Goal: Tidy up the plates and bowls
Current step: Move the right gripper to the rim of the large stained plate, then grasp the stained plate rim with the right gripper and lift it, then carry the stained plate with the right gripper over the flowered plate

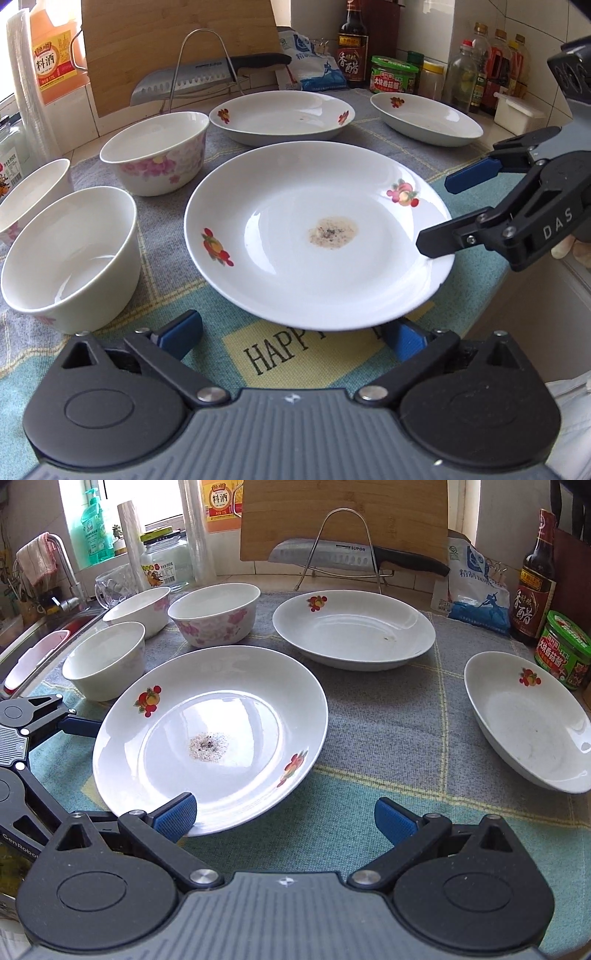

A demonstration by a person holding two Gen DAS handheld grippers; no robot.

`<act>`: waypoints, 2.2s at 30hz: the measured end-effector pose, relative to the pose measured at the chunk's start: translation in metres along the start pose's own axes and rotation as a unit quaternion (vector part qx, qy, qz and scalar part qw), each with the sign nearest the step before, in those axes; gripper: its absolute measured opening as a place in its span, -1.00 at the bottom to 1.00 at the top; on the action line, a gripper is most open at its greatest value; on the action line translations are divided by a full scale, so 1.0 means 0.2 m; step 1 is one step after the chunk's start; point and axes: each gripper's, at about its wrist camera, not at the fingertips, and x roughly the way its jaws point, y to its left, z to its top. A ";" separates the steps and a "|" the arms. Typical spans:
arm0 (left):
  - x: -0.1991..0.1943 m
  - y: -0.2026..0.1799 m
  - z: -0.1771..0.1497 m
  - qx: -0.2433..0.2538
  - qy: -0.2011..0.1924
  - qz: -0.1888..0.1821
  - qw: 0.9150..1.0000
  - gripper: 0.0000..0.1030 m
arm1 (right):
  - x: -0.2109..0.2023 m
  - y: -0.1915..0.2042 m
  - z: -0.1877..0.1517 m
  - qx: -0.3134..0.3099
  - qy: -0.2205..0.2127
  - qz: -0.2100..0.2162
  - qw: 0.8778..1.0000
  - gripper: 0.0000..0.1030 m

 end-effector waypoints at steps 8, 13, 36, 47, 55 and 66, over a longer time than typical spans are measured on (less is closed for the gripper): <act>0.00 0.01 0.00 0.005 -0.009 -0.006 1.000 1.00 | 0.08 -0.02 0.03 0.019 0.014 0.029 0.999 1.00; 0.00 0.01 -0.01 0.008 -0.016 -0.008 1.000 1.00 | 0.12 -0.01 0.07 0.014 0.016 0.023 1.000 1.00; 0.03 0.08 0.02 0.076 -0.041 -0.089 0.992 0.98 | 0.24 -0.06 0.33 -0.039 0.064 0.116 0.990 1.00; 0.03 0.09 0.03 0.073 -0.045 -0.099 0.991 0.95 | 0.29 -0.11 0.42 -0.011 0.088 0.149 0.985 1.00; 0.03 0.10 0.03 0.072 -0.044 -0.100 0.991 0.95 | 0.34 -0.13 0.47 0.006 0.118 0.166 0.979 1.00; 0.03 0.10 0.03 0.073 -0.047 -0.099 0.991 0.95 | 0.37 -0.17 0.53 0.051 0.153 0.208 0.965 1.00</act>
